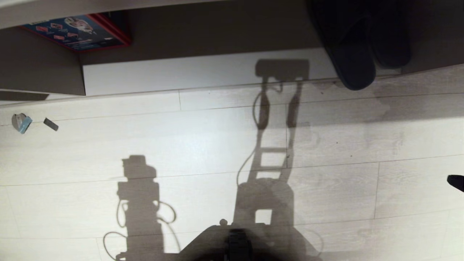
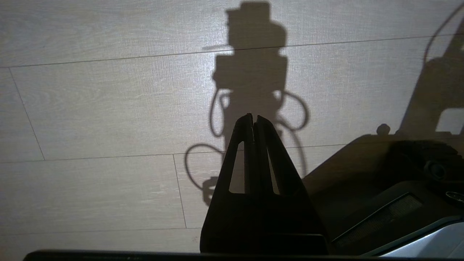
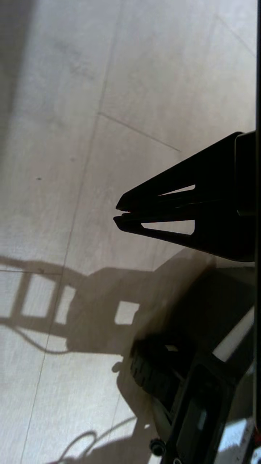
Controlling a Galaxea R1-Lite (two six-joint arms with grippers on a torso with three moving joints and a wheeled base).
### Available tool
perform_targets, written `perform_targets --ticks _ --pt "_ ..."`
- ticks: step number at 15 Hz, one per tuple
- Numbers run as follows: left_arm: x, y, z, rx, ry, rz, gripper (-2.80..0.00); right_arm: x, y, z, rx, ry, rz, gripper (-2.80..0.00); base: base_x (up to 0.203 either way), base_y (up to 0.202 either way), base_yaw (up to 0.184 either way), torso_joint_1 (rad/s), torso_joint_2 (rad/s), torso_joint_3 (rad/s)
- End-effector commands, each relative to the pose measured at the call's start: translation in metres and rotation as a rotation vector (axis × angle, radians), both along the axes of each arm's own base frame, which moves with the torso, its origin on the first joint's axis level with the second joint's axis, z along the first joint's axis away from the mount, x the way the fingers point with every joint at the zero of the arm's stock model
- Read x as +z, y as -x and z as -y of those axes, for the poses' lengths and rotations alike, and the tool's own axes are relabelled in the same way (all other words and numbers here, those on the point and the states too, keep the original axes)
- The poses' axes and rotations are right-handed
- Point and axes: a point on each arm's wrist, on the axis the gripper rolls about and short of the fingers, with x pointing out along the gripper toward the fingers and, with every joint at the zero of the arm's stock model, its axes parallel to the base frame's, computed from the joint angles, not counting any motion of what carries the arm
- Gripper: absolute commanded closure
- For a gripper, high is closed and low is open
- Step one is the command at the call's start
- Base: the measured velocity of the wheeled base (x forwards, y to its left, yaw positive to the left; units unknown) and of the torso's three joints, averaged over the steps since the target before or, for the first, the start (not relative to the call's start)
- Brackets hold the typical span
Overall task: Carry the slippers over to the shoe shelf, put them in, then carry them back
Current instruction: Pick up the slippers in the shoe cabinet
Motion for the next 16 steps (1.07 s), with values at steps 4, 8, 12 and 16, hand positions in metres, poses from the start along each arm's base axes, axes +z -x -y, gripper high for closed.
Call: perform_targets --ticks 4,8,12,16 --pt "0.0 0.0 0.0 0.0 0.001 0.0 0.0 -0.008 -0.089 -0.001 0.039 0.15 0.03 0.0 0.0 0.0 0.0 0.0 0.0 0.0" --pt "0.0 0.0 0.0 0.0 0.001 0.0 0.0 -0.002 -0.132 -0.001 -0.049 0.19 0.206 0.0 0.0 0.0 0.0 0.0 0.0 0.0" --pt "0.0 0.0 0.0 0.0 -0.004 0.0 0.0 0.005 -0.155 -0.002 -0.103 0.144 0.366 -2.8 0.0 0.0 0.0 0.0 0.0 0.0" --pt "0.0 0.0 0.0 0.0 -0.002 0.0 0.0 0.017 -0.176 -0.003 -0.108 0.104 0.485 -2.8 0.0 0.0 0.0 0.0 0.0 0.0"
